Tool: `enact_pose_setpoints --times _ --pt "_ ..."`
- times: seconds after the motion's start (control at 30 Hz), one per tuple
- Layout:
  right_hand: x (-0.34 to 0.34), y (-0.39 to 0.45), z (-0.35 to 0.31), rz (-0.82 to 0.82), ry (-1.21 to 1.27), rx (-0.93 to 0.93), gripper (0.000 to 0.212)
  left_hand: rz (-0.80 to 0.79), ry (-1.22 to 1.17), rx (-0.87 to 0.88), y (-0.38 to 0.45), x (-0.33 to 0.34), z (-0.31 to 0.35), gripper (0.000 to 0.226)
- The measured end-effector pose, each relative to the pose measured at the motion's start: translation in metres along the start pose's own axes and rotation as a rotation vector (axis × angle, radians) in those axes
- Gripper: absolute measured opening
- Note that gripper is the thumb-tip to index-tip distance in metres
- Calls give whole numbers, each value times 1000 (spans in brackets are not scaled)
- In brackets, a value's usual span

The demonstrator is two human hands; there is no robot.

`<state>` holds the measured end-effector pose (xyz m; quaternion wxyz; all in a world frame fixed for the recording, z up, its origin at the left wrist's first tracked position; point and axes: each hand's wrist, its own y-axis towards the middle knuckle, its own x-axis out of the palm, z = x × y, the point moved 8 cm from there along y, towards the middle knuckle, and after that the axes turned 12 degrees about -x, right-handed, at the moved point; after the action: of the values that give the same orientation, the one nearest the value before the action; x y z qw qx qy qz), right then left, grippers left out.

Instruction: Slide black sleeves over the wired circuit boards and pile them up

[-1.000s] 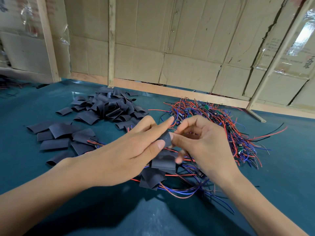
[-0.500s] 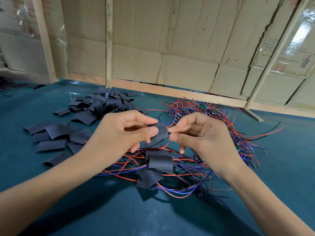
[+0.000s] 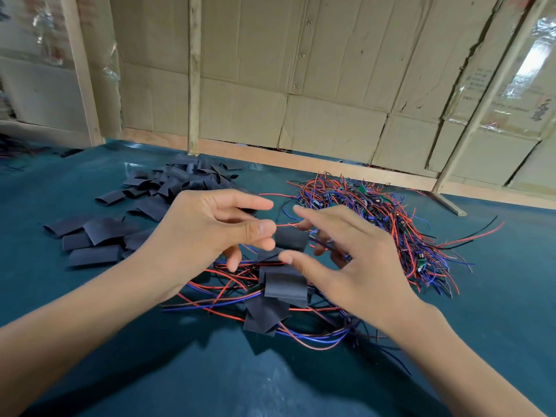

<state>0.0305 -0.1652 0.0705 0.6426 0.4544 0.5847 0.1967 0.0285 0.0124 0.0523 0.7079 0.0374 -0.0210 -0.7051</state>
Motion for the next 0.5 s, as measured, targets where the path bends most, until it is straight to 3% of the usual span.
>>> enact_pose_setpoints --times 0.17,0.37,0.5 --pt "3 1 -10 -23 -95 -109 47 -42 -183 -109 -1 7 -10 41" --pt "7 0 -14 -95 -216 -23 54 -84 -283 -168 -4 14 -11 35" --pt "1 5 -30 -21 -399 -172 49 -123 -336 -208 -6 20 -13 28"
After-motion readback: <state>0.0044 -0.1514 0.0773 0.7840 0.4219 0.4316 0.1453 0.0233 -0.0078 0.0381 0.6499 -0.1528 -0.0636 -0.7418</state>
